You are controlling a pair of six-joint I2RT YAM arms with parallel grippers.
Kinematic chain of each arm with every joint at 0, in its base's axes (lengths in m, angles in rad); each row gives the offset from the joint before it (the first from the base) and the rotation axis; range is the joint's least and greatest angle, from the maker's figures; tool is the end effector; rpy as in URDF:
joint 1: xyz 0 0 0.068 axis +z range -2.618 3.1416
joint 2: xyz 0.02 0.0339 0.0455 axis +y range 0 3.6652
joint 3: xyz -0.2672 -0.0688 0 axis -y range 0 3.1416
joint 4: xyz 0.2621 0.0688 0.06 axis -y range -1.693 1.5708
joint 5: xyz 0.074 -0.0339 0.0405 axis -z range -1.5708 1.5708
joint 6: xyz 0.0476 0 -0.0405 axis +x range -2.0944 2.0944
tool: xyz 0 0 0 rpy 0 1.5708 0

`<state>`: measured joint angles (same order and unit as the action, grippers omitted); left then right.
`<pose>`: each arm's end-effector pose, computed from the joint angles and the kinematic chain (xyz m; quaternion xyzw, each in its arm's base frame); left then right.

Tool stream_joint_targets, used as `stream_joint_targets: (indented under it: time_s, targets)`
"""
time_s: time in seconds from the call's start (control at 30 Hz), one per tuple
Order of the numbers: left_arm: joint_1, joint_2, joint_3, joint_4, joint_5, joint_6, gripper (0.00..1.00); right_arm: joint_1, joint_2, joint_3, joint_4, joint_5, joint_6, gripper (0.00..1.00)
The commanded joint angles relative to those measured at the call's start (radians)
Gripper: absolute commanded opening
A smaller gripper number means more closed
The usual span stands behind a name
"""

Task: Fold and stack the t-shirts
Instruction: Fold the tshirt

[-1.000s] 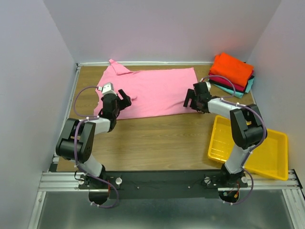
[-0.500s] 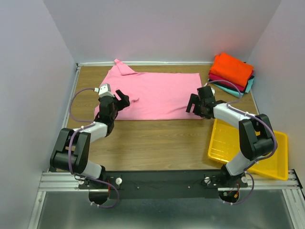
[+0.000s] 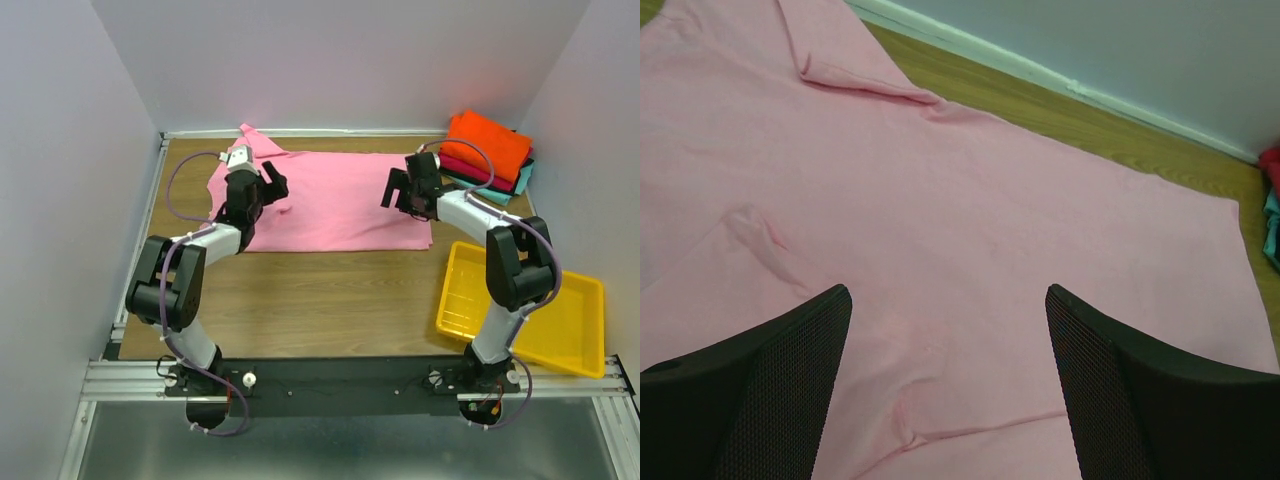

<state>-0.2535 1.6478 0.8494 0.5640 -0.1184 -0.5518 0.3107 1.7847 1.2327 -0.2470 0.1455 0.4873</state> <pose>0.3735 -0.0910 0.2059 -0.1527 0.7694 -0.1996 0.5872 0.3980 0.1206 0.2015 0.1087 0.9180 0.0838 0.3721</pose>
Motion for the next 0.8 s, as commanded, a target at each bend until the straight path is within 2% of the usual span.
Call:
stream_joint_targets:
  time_s: [0.0,0.4,0.77]
  targets:
    - [-0.039,0.064,0.045,-0.078,0.017,0.038,0.86,-0.004,0.083,0.016,-0.011,0.005,-0.026,1.0]
    - [-0.108,0.052,-0.084,-0.081,-0.055,0.044,0.86,-0.001,0.113,-0.084,0.006,0.017,0.027,1.0]
    - [-0.168,-0.017,-0.168,-0.099,-0.13,0.012,0.86,0.002,0.007,-0.226,0.006,0.032,0.054,1.0]
